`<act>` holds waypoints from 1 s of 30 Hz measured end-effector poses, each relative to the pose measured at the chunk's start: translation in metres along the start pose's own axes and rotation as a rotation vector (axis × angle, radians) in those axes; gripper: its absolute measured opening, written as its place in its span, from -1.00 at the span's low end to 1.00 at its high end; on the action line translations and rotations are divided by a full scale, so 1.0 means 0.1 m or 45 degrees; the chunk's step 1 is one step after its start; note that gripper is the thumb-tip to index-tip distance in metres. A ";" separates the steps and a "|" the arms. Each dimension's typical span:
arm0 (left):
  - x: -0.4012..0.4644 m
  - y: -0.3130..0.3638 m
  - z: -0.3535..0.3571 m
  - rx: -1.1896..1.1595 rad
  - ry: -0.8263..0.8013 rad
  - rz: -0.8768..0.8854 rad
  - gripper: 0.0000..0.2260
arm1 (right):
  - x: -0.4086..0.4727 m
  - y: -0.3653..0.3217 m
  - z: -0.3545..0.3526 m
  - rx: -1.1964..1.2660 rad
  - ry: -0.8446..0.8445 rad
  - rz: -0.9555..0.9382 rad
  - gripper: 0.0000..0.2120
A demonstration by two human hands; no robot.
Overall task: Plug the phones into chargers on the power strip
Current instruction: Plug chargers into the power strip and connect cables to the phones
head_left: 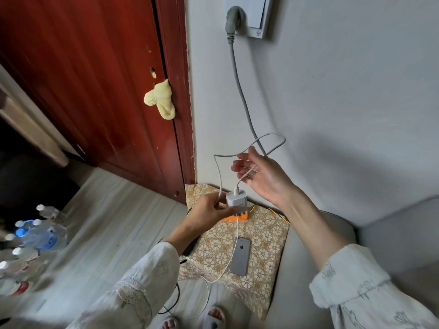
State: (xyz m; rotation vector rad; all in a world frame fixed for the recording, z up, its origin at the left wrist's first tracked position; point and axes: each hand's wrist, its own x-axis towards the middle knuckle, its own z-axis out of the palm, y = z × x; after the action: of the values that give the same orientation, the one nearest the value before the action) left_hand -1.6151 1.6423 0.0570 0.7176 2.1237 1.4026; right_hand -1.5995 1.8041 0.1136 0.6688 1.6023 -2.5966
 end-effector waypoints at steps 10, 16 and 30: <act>0.11 -0.24 0.02 0.131 0.214 -0.144 -0.72 | 0.01 0.61 -0.19 -1.226 0.118 -0.164 -0.76; 0.17 -0.41 0.12 0.236 0.231 -0.209 -0.78 | 0.09 0.82 -0.33 -1.240 0.013 0.014 -0.71; 0.83 -2.24 0.16 0.740 0.112 -0.528 -0.65 | 1.39 1.85 -1.47 -1.484 0.145 0.066 -0.53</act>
State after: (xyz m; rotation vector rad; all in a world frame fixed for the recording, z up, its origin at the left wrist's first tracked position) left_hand -1.7018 1.6333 -0.1666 0.3750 2.5874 0.6095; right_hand -1.6311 1.8703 -0.1502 0.6750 2.5735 -1.1658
